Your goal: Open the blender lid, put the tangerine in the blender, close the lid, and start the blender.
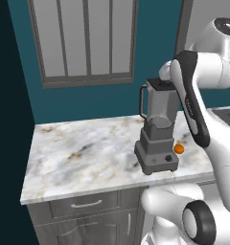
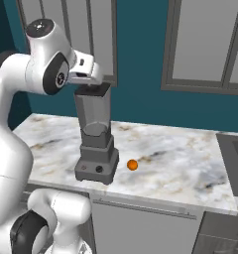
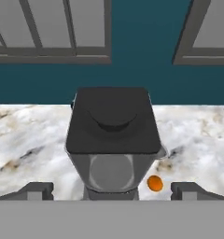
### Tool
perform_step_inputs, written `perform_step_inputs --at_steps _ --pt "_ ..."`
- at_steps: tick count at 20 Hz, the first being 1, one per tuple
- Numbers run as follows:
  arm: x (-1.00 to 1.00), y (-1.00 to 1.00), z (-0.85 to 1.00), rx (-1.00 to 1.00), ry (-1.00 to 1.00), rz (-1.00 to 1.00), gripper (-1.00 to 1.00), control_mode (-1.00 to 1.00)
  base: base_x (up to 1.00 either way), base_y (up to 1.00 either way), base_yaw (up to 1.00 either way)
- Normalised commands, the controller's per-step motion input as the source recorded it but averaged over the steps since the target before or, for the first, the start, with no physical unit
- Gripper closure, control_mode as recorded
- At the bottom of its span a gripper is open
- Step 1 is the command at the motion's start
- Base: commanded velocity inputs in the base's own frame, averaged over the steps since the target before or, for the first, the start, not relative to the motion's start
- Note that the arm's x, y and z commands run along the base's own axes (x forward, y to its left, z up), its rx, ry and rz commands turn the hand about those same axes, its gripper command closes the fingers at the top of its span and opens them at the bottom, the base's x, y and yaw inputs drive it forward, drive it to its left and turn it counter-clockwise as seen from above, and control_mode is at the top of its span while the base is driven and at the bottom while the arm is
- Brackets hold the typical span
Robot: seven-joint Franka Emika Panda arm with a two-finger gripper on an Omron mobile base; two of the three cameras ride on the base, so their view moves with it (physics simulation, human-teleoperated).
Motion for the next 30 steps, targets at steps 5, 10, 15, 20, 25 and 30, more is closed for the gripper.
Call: perform_step_inputs --at_steps 5,10,15,20,25,30 --pt "0.37 -0.10 -0.09 0.00 0.14 0.12 -1.00 -1.00 0.00 0.00 0.00" --pt "0.28 0.02 -0.03 0.00 0.14 0.05 -1.00 -1.00 0.00 0.00 0.00" --pt "0.39 0.05 -0.06 0.00 0.12 0.00 -1.00 -1.00 0.00 0.00 0.00" --pt "0.31 0.00 -0.09 0.00 0.05 0.00 -1.00 -1.00 0.00 0.00 0.00" --pt "0.12 0.00 -0.20 0.00 0.02 -0.04 -1.00 -1.00 0.00 0.00 0.00" --pt "0.20 0.00 -0.22 0.00 0.01 -0.06 -1.00 -1.00 0.00 0.00 0.00"
